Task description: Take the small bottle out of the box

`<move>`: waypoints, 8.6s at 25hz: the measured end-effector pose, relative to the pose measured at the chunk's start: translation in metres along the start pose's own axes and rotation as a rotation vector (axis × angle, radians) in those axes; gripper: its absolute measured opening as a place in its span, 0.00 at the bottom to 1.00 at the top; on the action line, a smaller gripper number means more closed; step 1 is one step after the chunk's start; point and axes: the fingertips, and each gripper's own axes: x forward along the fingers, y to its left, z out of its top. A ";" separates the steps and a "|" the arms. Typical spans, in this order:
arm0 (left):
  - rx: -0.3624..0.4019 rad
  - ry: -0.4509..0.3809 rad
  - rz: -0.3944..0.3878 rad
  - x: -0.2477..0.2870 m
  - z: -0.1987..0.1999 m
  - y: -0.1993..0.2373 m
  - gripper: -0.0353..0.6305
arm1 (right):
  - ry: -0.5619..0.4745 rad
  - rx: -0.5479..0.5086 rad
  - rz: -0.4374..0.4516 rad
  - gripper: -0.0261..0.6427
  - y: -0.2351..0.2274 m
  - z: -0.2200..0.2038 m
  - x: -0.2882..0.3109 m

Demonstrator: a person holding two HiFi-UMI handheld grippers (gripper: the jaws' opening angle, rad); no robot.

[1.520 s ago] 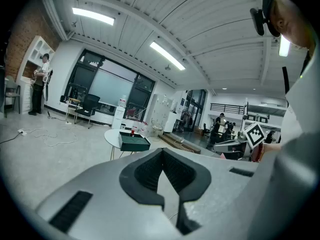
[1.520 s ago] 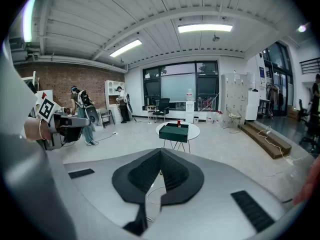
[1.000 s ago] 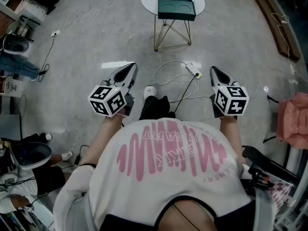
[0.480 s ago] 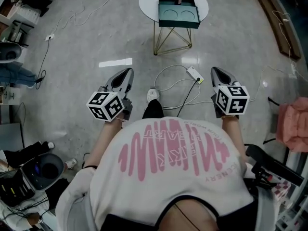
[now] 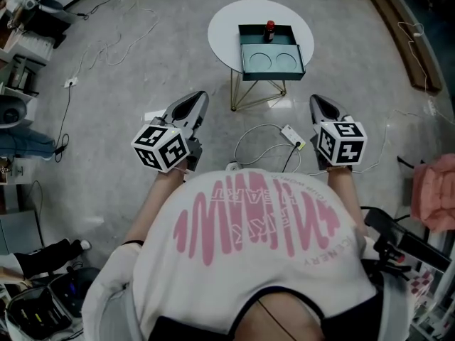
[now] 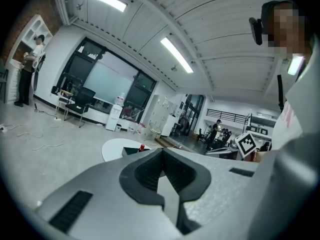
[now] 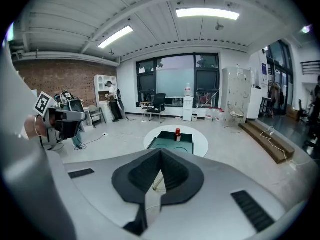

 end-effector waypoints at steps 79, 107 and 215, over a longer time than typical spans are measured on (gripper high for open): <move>-0.048 0.494 -0.228 0.471 -0.073 0.145 0.18 | 0.253 0.363 0.147 0.05 -0.230 -0.017 0.391; 0.373 0.669 -0.355 0.512 -0.080 0.123 0.27 | 0.245 0.553 0.068 0.05 -0.269 -0.026 0.392; 0.337 0.186 -0.367 0.137 -0.034 -0.076 0.25 | 0.064 0.284 0.222 0.05 0.037 -0.022 0.086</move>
